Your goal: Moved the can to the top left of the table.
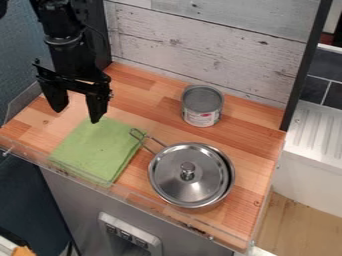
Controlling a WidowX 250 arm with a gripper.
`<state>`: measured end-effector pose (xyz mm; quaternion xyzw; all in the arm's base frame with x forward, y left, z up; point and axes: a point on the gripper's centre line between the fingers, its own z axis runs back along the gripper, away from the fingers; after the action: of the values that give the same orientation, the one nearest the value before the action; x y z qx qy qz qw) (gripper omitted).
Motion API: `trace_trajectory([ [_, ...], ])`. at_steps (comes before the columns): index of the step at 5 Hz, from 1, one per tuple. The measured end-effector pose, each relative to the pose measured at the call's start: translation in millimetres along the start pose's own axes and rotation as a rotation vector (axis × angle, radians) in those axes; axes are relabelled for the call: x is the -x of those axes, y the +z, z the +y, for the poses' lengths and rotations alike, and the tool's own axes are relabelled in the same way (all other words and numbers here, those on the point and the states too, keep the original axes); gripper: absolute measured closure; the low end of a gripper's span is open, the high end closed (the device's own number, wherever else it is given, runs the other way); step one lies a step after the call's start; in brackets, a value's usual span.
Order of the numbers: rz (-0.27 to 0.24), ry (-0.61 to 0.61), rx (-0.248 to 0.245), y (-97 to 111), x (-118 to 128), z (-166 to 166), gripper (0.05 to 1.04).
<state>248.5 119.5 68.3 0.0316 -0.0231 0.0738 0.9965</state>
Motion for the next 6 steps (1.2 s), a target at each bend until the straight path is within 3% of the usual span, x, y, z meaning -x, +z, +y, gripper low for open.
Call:
trace_trajectory([
  [1,0.021,0.000,0.011,-6.5,1.1,-2.3,0.083],
  [2,0.006,-0.092,0.029,-8.0,-18.6,-32.6,0.083],
  [3,0.025,-0.221,0.033,-10.6,-48.7,-80.2,0.083],
  [5,-0.025,-0.399,0.048,-9.4,-96.9,-178.9,0.083],
  [6,-0.052,-0.429,0.052,-11.9,-108.5,-204.0,0.083],
])
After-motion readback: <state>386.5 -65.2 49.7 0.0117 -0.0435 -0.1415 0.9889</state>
